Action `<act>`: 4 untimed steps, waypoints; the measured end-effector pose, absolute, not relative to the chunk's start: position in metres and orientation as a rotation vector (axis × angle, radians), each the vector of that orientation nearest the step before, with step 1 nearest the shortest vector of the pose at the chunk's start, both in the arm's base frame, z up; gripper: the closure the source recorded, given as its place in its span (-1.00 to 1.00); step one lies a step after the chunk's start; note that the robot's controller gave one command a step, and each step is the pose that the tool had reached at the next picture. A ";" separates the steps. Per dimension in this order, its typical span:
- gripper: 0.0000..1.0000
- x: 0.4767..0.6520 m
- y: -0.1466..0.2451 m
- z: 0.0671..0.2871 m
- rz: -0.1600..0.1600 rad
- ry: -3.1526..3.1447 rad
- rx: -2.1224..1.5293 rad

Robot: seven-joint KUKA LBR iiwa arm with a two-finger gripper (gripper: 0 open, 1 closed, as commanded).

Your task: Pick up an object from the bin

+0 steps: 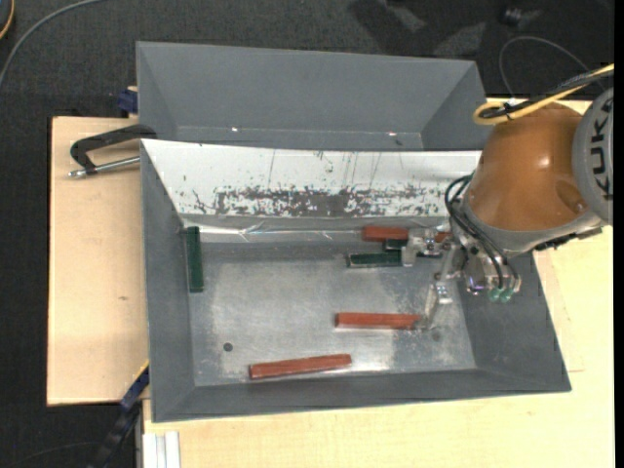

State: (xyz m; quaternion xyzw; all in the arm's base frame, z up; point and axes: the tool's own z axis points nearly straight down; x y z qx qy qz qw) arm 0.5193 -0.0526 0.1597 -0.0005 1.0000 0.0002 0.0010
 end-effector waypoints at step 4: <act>1.00 0.494 -0.018 0.228 0.002 3.120 0.283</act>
Offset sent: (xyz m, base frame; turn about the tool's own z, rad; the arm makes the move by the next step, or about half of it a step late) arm -0.0009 0.0404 -0.0897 0.1689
